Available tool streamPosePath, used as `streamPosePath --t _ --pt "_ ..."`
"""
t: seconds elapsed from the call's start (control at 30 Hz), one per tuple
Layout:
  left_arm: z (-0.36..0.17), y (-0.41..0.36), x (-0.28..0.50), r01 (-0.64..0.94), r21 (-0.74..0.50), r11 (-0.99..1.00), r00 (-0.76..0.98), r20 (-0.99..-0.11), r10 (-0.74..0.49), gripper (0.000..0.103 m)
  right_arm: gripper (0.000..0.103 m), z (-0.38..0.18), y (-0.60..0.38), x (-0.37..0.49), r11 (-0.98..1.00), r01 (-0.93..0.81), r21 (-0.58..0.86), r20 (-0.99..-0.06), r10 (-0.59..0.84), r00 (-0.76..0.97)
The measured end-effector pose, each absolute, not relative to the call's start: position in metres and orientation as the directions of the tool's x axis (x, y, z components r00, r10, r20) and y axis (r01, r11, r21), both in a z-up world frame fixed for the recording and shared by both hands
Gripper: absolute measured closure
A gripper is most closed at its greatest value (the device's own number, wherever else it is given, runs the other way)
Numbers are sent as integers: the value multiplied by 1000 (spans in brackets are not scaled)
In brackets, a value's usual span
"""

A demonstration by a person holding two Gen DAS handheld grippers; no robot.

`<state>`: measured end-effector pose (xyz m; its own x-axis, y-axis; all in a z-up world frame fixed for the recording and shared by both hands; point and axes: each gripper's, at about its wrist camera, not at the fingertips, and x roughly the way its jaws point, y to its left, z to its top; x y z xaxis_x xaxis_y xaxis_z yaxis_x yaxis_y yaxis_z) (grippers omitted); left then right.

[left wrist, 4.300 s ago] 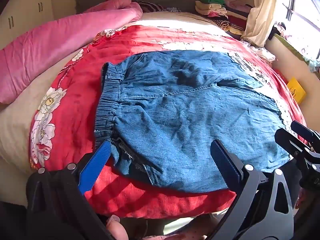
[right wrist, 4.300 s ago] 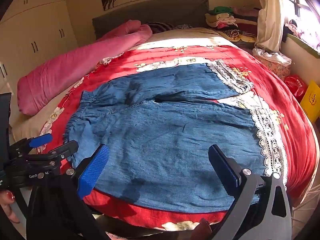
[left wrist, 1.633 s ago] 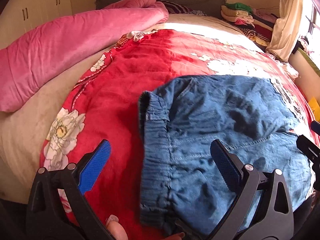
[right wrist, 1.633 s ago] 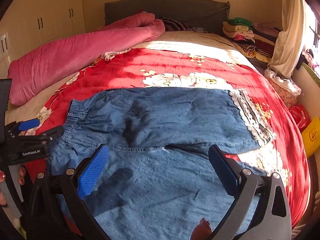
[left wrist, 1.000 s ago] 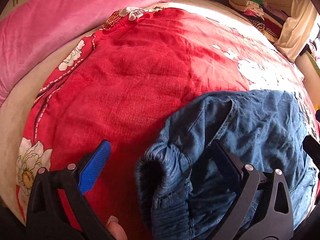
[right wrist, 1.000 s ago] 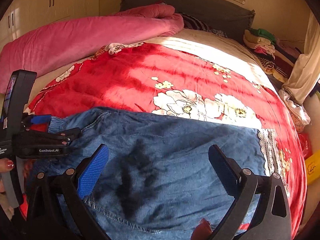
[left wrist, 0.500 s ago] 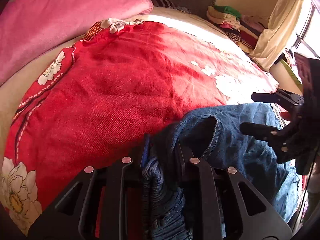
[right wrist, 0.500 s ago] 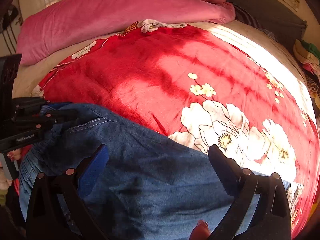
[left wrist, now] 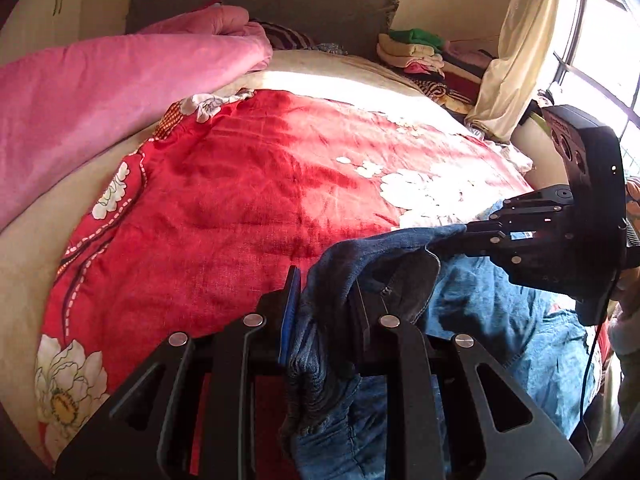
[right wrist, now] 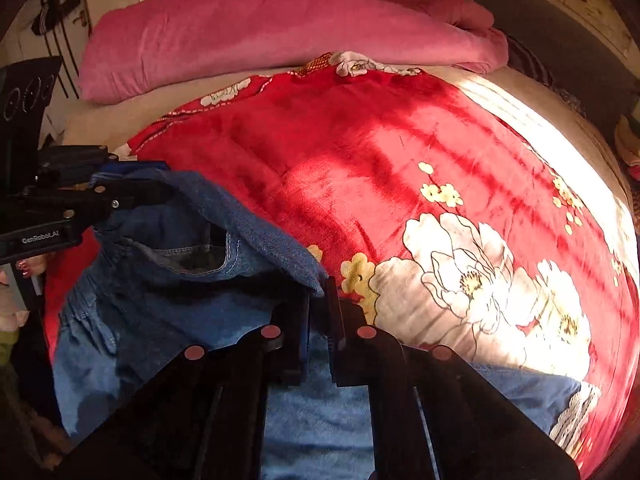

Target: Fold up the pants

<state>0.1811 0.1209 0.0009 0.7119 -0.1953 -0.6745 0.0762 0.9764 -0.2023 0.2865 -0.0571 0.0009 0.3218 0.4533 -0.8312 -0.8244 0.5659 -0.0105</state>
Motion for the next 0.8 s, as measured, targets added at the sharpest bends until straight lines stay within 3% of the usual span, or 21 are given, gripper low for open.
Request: streamPosePath --t 0.23,0.8 --pt "34 86 122 189 -103 977 764 -609 -212 88 97 40 -104 205 646 -763 26 -759 509 405" --pt "-4 80 12 206 -65 976 679 -709 -191 86 96 -7 -119 43 605 -776 177 -759 586 284"
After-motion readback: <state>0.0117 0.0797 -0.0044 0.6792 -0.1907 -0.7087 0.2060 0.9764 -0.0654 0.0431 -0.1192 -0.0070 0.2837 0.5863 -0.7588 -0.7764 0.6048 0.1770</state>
